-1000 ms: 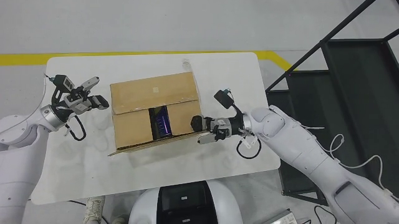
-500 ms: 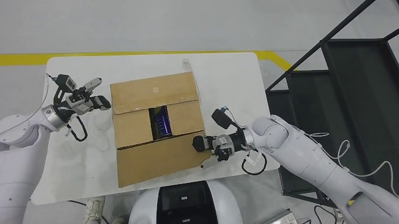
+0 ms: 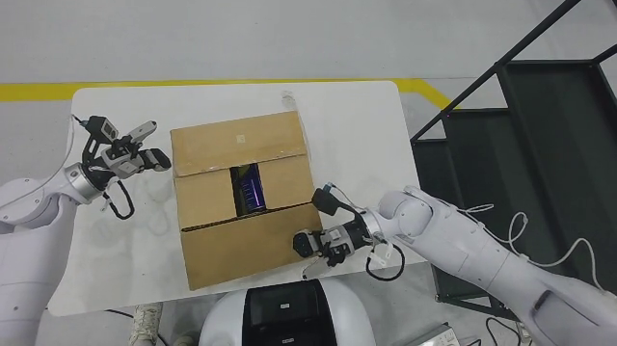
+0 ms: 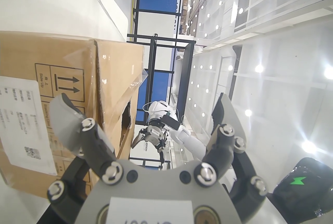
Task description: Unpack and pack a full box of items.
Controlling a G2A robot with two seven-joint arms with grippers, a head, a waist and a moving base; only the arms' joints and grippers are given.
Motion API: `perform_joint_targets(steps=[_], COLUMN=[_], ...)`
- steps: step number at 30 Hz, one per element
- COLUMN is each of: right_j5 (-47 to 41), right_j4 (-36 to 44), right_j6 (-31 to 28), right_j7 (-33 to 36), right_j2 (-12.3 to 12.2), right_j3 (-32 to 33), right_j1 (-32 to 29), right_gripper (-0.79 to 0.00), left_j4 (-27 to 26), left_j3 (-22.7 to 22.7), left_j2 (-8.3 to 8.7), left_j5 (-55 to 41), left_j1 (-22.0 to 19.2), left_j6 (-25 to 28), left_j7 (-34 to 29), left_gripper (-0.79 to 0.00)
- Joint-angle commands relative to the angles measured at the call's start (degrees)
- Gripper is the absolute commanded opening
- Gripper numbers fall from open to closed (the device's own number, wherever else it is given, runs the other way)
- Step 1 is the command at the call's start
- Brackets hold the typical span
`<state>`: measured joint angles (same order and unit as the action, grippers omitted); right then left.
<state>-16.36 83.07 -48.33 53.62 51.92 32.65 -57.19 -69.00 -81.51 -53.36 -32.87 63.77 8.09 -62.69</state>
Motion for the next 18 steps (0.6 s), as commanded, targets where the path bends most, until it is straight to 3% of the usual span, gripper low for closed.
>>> perform_joint_targets(steps=[1, 13, 18], right_j5=[0.02, 6.01, 6.80], right_j4=[-1.66, -8.77, -7.99], right_j6=[1.05, 5.76, 3.53], right_j7=[-0.58, -5.51, -6.95], right_j2=[0.62, 3.82, 3.95], right_j3=[-0.60, -2.61, -1.29], right_j1=[0.44, 2.20, 2.07], right_gripper=[0.000, 0.000, 0.000], left_j4=[0.06, -0.33, -0.52], left_j3=[-0.23, -0.47, -0.75], left_j2=[0.02, -0.05, -0.09], left_j5=[-0.15, -0.37, -1.72], left_j1=[0.18, 0.59, 0.68], left_j6=[0.10, 0.29, 0.32], left_j7=[-0.03, 0.00, -0.97], left_gripper=[0.000, 0.000, 0.000])
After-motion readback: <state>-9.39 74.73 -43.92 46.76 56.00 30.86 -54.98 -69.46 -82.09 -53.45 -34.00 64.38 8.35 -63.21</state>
